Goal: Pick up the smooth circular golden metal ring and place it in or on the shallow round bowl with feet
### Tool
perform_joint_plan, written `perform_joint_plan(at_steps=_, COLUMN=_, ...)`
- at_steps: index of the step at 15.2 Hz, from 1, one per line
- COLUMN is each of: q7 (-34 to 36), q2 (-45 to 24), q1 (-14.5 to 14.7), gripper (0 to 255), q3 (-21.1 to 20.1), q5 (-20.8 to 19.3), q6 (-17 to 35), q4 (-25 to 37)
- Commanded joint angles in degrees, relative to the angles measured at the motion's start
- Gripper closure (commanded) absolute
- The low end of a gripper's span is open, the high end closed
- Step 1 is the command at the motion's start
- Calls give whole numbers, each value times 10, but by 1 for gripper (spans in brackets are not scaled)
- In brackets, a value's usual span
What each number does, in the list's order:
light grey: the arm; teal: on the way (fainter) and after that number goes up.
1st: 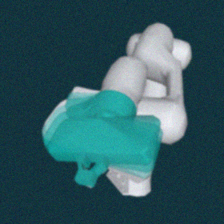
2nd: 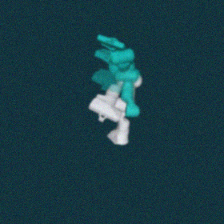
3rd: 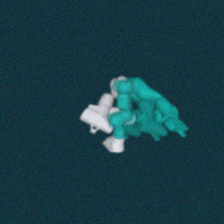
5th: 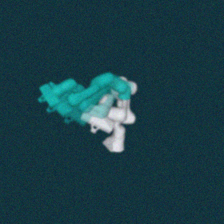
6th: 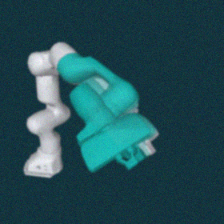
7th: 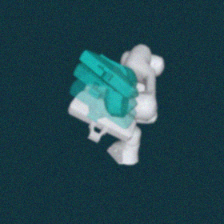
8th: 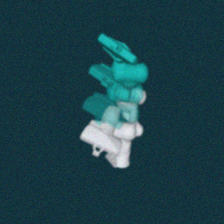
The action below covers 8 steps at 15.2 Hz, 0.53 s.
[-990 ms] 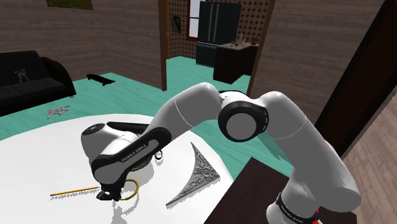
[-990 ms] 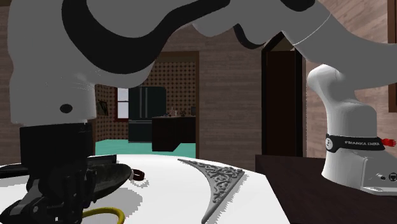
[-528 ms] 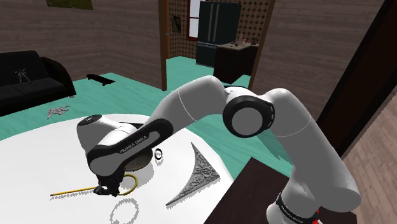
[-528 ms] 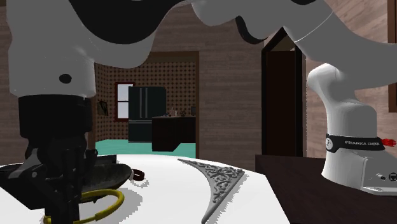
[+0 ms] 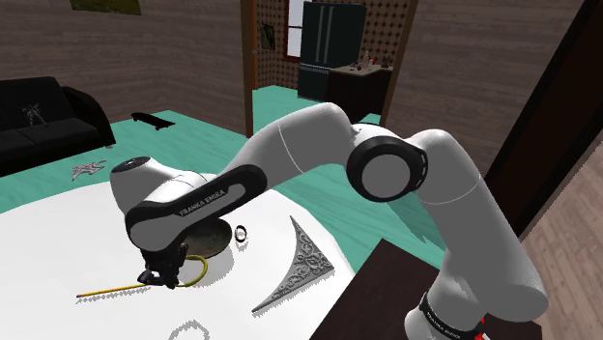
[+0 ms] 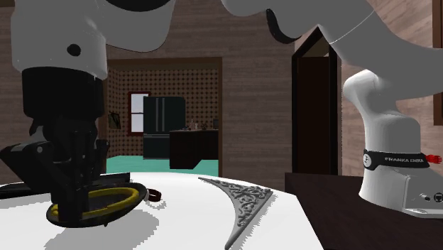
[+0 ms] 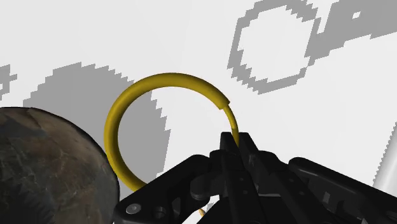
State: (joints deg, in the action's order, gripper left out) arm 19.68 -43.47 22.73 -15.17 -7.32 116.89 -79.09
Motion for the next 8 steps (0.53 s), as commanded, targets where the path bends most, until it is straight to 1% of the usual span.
perform_joint_plan(at_steps=1, q7=0, q2=8, q1=-1, gripper=255, q3=-1, q5=2, q6=-11, q4=3)
perform_joint_plan(at_steps=3, q7=-1, q2=15, q1=-1, gripper=255, q3=-2, q5=3, q6=-20, q4=6)
perform_joint_plan(at_steps=8, q7=-53, q2=-16, q1=-36, gripper=255, q3=9, q5=3, q6=-54, q4=68)
